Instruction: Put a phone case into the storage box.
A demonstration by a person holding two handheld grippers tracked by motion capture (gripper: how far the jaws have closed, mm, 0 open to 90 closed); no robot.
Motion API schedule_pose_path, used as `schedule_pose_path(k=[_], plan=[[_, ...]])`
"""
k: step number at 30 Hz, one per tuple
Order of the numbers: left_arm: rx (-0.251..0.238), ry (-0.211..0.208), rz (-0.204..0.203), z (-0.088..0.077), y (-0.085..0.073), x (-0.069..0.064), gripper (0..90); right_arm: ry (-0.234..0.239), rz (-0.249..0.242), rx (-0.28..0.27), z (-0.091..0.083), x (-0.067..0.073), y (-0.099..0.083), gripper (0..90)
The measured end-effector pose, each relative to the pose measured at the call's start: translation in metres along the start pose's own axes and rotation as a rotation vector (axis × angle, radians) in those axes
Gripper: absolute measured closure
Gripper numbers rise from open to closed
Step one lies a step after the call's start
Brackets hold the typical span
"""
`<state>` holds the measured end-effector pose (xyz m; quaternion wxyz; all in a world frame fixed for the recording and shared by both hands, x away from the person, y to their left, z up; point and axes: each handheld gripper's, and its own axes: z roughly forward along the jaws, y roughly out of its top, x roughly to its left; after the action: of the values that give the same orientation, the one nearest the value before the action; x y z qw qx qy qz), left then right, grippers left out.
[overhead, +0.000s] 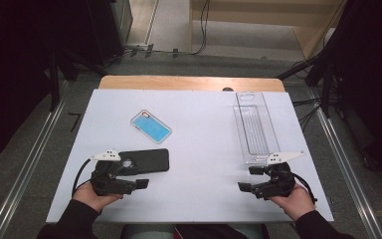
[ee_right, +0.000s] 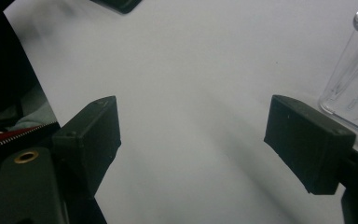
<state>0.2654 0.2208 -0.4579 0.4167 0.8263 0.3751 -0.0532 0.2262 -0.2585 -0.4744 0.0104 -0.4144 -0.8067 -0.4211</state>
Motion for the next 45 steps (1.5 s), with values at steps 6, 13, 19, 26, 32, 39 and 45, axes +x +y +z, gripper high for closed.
schedule_pose_path(k=[6,13,19,26,32,39,45], plan=[[-0.003,0.001,-0.005,-0.001,0.000,0.001,26.7,-0.016,-0.016,-0.017,-0.001,0.006,0.006,16.4],[-0.005,0.004,-0.007,-0.002,0.000,0.001,26.7,-0.007,-0.055,-0.061,0.003,0.018,0.021,16.1],[-0.007,0.002,-0.007,-0.002,0.000,0.001,26.7,-0.011,-0.077,-0.045,0.020,0.031,0.035,14.9],[-0.007,0.002,-0.005,-0.003,0.000,0.001,26.7,-0.061,-0.058,-0.071,0.029,0.033,0.047,14.9],[-0.008,0.004,-0.005,-0.003,0.000,0.001,26.7,-0.052,-0.056,-0.086,0.033,0.031,0.055,14.9],[-0.007,-0.004,-0.009,-0.003,0.000,0.001,26.8,-0.018,-0.072,-0.095,0.040,0.030,0.064,14.9],[-0.006,-0.006,-0.011,-0.003,0.000,0.001,26.9,0.042,-0.065,0.021,0.050,0.030,0.076,2.2]])
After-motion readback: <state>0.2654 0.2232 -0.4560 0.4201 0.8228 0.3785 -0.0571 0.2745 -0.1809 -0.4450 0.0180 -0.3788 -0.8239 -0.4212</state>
